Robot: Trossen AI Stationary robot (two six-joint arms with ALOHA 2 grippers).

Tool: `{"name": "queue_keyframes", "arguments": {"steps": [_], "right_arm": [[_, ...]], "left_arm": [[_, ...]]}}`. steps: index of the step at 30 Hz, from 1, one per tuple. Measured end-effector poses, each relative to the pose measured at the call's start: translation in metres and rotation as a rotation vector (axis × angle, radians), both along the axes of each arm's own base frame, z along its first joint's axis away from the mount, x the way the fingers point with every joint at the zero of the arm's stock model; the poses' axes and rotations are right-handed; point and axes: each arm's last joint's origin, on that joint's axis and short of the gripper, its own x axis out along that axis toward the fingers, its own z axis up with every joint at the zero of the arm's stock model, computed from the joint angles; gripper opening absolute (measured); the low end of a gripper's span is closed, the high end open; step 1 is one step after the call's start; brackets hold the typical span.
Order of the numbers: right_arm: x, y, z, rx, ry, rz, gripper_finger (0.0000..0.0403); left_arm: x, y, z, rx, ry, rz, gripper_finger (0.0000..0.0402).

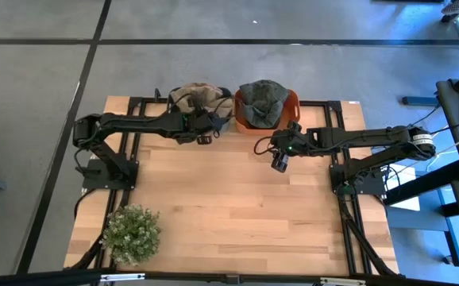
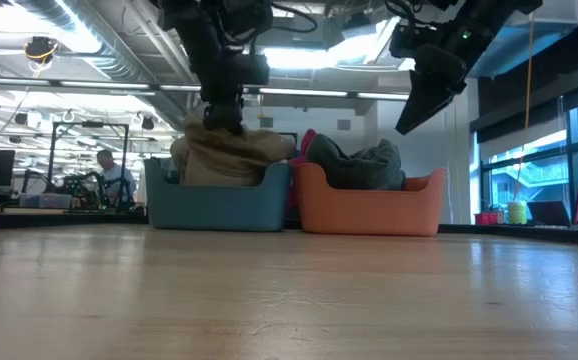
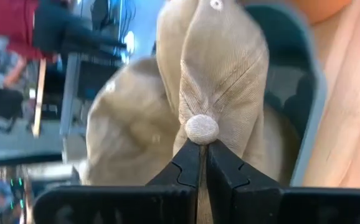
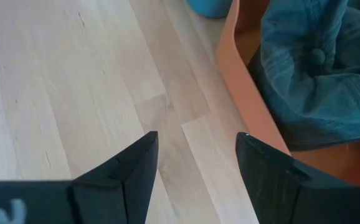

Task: Pick & Place hat
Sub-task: Put the brown cap into the dark blue bin

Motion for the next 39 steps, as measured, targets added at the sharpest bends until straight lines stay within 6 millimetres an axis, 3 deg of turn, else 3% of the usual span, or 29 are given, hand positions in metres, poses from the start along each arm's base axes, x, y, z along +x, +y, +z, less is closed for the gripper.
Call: {"name": "queue_keyframes", "arguments": {"steps": [10,27,39], "right_arm": [[-0.001,0.0,0.0,0.0,0.007,-0.001,0.0217],[-0.001,0.0,0.0,-0.008,0.008,-0.005,0.0217],[-0.001,0.0,0.0,-0.007,0.008,-0.005,0.0217]], "left_arm": [[-0.021,0.004,0.001,0.076,0.116,0.151,0.0005],[-0.028,0.029,-0.004,-0.163,-0.005,0.174,0.0005],[-0.015,0.045,-0.043,-0.154,0.134,0.219,0.0006]]}}
